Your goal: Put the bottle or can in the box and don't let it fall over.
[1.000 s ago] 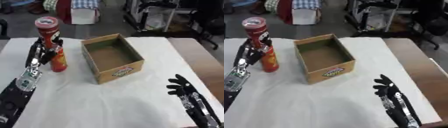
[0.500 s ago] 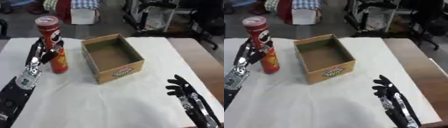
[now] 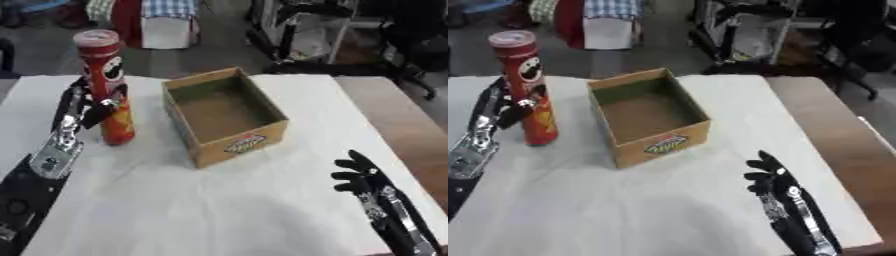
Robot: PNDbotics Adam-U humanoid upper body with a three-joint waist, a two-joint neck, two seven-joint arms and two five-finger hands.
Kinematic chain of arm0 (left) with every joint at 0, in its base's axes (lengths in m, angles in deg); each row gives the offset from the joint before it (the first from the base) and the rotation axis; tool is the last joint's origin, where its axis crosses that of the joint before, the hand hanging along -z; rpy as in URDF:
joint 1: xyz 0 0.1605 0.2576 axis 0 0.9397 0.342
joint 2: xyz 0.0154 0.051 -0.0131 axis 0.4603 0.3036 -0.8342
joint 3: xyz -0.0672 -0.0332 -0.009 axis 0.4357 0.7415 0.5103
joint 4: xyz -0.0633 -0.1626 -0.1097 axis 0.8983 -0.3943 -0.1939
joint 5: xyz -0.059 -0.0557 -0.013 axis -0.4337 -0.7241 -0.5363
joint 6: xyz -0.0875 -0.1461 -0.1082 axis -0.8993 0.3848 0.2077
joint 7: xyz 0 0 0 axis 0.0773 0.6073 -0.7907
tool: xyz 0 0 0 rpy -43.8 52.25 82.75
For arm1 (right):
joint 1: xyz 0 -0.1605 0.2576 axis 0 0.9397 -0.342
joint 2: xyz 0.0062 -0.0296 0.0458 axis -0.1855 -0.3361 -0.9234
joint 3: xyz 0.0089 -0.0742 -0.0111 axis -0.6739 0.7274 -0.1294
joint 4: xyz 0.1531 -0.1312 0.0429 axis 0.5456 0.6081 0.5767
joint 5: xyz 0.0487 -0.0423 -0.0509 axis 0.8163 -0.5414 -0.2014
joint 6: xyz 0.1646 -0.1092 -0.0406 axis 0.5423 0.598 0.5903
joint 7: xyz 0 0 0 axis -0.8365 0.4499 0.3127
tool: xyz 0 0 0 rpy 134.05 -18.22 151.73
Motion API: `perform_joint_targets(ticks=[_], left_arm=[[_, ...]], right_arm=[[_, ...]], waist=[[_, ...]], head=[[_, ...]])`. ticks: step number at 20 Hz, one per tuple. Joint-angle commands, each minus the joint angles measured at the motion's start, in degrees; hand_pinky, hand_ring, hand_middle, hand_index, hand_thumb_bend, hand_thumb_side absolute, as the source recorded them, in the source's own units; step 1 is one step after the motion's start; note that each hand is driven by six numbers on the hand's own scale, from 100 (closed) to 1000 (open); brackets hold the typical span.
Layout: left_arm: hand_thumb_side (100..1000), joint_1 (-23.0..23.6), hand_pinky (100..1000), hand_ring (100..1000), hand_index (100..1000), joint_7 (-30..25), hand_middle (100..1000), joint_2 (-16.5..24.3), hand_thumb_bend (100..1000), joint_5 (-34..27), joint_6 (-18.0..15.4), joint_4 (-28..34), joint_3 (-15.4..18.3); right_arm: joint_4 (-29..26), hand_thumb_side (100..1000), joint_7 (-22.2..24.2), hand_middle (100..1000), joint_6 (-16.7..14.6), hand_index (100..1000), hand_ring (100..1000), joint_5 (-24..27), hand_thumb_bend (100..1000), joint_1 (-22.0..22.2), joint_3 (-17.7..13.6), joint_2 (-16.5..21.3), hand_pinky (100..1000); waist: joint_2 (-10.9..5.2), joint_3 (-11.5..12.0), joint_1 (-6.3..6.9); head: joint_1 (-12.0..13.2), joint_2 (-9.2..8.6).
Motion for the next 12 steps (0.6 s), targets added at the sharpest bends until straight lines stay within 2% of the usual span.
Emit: perform_joint_targets(ticks=[1, 6, 12], left_arm=[[471, -0.98, 653, 768, 437, -0.13, 724, 1.09, 100, -1.18, -0.44, 1.52, -0.21], [467, -1.11, 639, 755, 414, 0.32, 713, 1.35, 100, -3.36, -1.21, 3.98, -0.41], [477, -3.13, 641, 756, 405, -0.30, 718, 1.24, 100, -6.96, -2.21, 9.94, -1.96]], right_arm=[[-0.50, 840, 0.16, 823, -0.07, 980, 776, 0.30, 100, -0.47, -0.02, 0.43, 699], [-0.49, 838, 0.18, 823, -0.09, 981, 776, 0.34, 100, -0.53, -0.04, 0.41, 700], [-0.59, 838, 0.25, 823, -0.13, 981, 776, 0.37, 100, -0.47, 0.01, 0.55, 700]], waist=[[-0.69, -0.11, 0.22], [-0.70, -0.13, 0.28], [-0.81, -0.15, 0.21]], head=[[-0.08, -0.64], [-0.22, -0.61], [-0.30, -0.52]])
